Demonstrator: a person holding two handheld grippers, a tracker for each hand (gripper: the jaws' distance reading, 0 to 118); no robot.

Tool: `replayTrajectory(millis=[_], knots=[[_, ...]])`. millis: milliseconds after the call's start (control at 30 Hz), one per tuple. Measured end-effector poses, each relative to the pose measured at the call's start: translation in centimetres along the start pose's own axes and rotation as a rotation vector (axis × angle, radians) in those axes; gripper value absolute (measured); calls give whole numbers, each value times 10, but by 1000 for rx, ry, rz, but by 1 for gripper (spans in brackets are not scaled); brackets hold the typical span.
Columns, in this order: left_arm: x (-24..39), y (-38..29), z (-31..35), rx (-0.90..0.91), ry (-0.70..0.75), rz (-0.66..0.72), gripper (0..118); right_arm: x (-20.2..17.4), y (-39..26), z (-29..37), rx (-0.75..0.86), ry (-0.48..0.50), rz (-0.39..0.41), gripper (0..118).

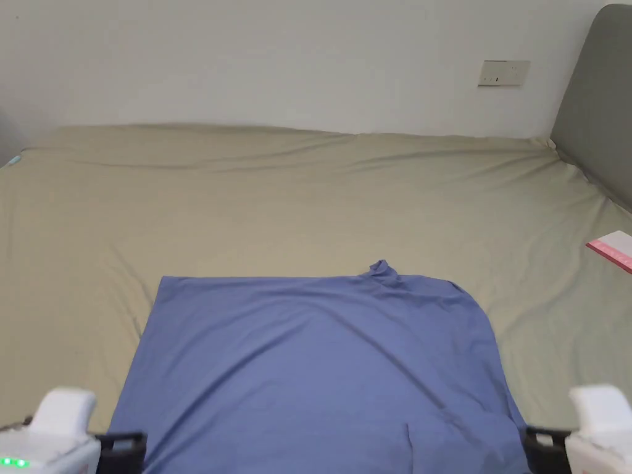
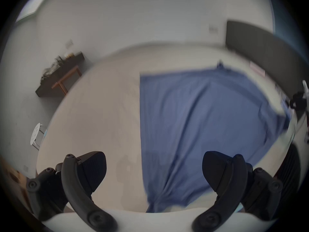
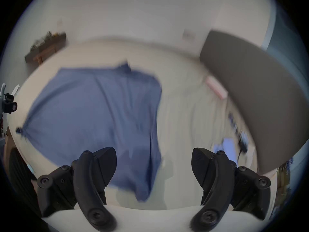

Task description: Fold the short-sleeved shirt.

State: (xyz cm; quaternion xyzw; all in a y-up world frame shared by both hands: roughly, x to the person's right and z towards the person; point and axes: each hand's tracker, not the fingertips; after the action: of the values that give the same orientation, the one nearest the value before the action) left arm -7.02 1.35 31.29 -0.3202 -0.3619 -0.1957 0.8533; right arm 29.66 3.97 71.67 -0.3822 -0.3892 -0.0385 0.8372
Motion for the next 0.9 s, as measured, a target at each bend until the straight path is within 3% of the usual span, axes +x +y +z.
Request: replayTrajectory(millis=[167, 267, 333, 367, 433, 467, 500, 600, 700, 900], knots=[[30, 72, 79, 451, 40, 97, 114, -34, 77, 85, 434, -45, 20, 98], [56, 95, 116, 600, 94, 98, 113, -58, 102, 116, 535, -42, 24, 97], [71, 102, 133, 649, 92, 79, 106, -72, 110, 125, 578, -22, 38, 92], [80, 104, 140, 661, 89, 69, 98, -79, 111, 130, 594, -12, 45, 86], [92, 103, 146, 690, 128, 28, 62, -92, 113, 135, 609, -12, 60, 45], [99, 102, 148, 696, 151, 5, 41, -97, 113, 137, 613, -4, 69, 18], [102, 101, 149, 697, 158, -6, 21, -101, 113, 138, 621, 2, 75, 4], [111, 99, 146, 706, 161, -41, 0, -114, 110, 136, 638, -1, 107, 3], [117, 98, 145, 718, 205, -85, 0, -119, 108, 131, 622, 6, 151, 2], [110, 103, 146, 696, 163, -68, 0, -113, 110, 127, 606, -1, 123, 2]])
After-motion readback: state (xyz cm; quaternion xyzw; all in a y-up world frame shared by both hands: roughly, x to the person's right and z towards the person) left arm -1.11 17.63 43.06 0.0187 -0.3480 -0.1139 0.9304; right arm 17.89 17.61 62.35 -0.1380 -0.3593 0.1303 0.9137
